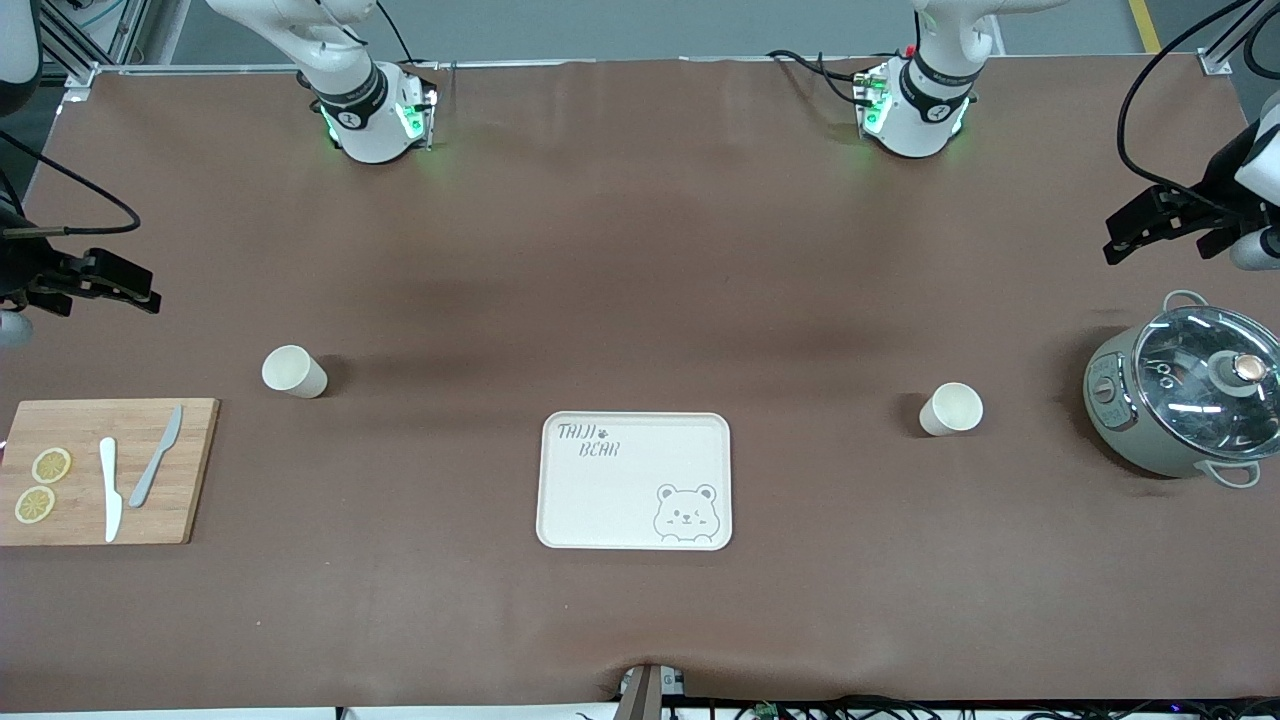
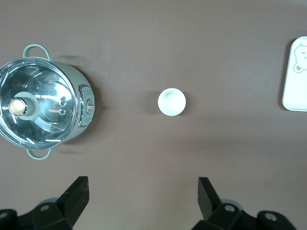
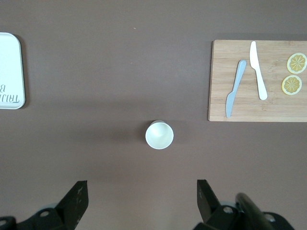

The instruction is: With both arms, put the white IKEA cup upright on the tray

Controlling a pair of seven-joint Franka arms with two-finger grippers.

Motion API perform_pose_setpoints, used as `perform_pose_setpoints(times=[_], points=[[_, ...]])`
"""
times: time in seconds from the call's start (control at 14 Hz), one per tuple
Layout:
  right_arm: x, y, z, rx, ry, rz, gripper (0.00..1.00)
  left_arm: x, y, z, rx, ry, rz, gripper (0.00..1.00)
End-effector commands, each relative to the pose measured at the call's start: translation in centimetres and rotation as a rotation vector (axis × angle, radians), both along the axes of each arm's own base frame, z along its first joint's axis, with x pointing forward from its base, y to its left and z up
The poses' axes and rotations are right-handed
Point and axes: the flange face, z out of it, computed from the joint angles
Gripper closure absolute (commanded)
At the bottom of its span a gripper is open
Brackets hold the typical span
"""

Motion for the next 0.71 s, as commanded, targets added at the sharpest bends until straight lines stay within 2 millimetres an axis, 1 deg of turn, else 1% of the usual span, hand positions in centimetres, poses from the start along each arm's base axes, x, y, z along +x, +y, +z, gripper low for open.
perform_pose_setpoints(times=[0.0,0.21,0.29,0.36,0.5,0.64], points=[[0.2,0.0,0.3,0.010,-0.001,-0.017,0.00,0.2,0.0,0.3,-0.022,0.019,-0.017,0.00],[0.2,0.1,0.3,0.010,-0.001,-0.014,0.00,0.2,0.3,0.9,-0.011,0.007,-0.009,0.00],[0.2,0.0,0.3,0.010,-0.001,-0.017,0.00,0.7,0.3,0.7,-0.016,0.008,-0.008,0.00],[0.2,-0.2,0.3,0.010,0.000,-0.020,0.00,1.2,0.3,-0.1,-0.013,0.022,-0.010,0.00],[0.2,-0.1,0.3,0.010,-0.003,-0.018,0.00,1.2,0.5,-1.3,-0.015,0.048,-0.010,0.00],[0.3,0.2,0.4,0.008,-0.006,-0.011,0.00,1.8,0.8,-3.7,-0.018,0.041,-0.005,0.00]])
